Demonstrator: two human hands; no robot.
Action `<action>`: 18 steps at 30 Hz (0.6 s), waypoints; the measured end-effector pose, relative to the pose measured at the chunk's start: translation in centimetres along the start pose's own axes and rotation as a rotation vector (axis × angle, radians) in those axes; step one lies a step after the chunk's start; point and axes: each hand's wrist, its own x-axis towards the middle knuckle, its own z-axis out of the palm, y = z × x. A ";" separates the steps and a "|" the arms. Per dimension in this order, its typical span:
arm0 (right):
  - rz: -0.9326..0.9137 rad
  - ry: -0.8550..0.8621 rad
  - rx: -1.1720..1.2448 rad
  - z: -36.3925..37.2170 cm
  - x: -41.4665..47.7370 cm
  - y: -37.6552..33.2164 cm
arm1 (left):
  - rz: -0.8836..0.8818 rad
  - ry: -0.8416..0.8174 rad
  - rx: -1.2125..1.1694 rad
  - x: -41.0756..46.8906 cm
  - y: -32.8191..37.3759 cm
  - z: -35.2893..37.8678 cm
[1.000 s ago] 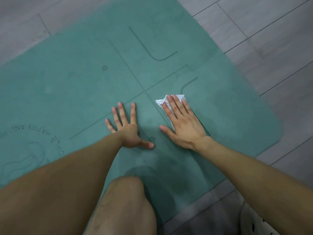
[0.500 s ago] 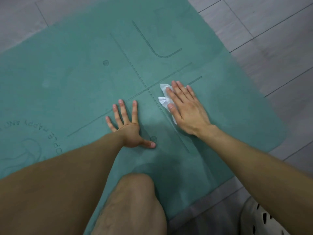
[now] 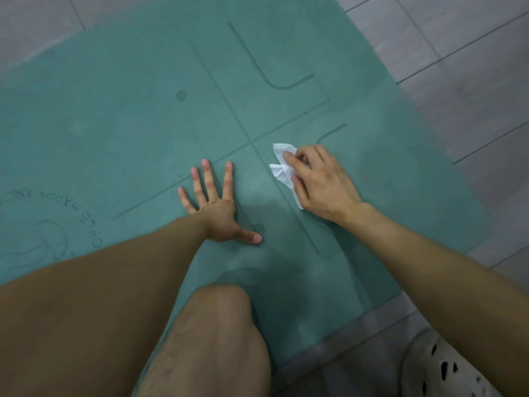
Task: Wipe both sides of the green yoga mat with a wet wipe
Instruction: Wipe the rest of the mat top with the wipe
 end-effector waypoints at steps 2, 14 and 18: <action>0.019 0.005 0.045 0.8 -0.5 -0.9 | -0.004 0.000 -0.005 0.0 0.1 -0.1; 0.445 0.165 0.103 2.0 7.7 2.5 | -0.004 -0.021 -0.012 -0.1 0.1 -0.2; -0.232 -0.123 0.110 1.4 4.4 -2.2 | -0.015 -0.013 -0.008 -0.1 0.1 -0.1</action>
